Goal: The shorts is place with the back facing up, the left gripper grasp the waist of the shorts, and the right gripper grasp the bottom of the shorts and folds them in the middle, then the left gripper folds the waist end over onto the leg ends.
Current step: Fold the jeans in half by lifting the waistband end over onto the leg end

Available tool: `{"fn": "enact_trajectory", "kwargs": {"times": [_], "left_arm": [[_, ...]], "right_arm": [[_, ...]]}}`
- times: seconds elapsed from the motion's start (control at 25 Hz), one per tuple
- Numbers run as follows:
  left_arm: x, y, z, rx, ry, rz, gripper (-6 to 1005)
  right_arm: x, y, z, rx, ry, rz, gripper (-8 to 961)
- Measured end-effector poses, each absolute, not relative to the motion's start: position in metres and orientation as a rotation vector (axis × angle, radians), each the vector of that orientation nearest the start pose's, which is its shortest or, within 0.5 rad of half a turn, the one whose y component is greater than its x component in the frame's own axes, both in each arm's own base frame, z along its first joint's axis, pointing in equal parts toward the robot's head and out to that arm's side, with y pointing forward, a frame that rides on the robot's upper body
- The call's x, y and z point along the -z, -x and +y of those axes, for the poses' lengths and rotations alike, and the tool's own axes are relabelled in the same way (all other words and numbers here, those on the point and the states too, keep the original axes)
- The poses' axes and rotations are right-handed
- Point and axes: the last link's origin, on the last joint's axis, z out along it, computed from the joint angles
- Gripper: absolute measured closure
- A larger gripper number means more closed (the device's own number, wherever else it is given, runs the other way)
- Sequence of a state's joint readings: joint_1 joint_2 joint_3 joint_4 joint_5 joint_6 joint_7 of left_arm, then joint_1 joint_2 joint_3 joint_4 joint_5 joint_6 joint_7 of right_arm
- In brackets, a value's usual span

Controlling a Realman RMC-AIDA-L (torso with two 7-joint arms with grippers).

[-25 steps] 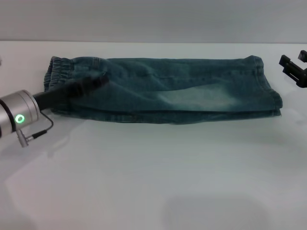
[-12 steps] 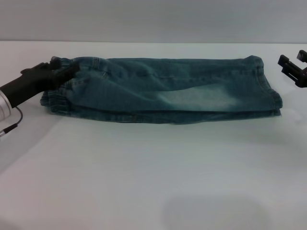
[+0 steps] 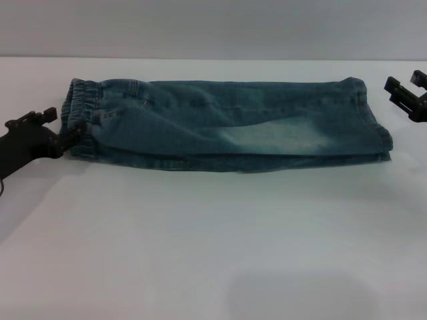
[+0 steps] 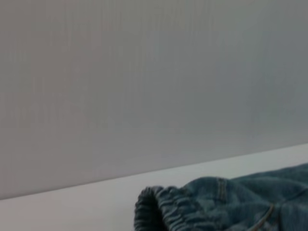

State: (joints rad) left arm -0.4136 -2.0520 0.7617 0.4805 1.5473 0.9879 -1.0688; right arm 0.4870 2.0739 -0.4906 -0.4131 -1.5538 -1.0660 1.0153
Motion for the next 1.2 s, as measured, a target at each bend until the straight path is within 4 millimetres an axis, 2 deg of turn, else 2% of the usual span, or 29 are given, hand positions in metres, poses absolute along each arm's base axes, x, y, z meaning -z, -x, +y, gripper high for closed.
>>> {"fn": "enact_trajectory", "kwargs": {"times": [0.36,0.48,0.84,1.12,1.2], "left_arm": [[-0.019,0.361,0.343,0.451,2.058,-0.727,373],[-0.014,0.365,0.343,0.425,2.055,-0.754,395],[-0.008,0.365,0.343,0.42,2.058,-0.777,398],[-0.005,0.365,0.343,0.428,2.056,-0.794,399],[0.005,0.362,0.348,0.41,2.063,-0.822,400]], "right_arm": [[-0.026,-0.334,0.362,-0.739,1.934,0.764,356],[-0.028,-0.333,0.362,-0.749,1.923,0.765,356],[-0.029,-0.333,0.364,-0.755,1.913,0.759,355],[-0.038,-0.334,0.364,-0.798,1.849,0.764,356],[-0.039,-0.335,0.364,-0.797,1.848,0.762,356]]}}
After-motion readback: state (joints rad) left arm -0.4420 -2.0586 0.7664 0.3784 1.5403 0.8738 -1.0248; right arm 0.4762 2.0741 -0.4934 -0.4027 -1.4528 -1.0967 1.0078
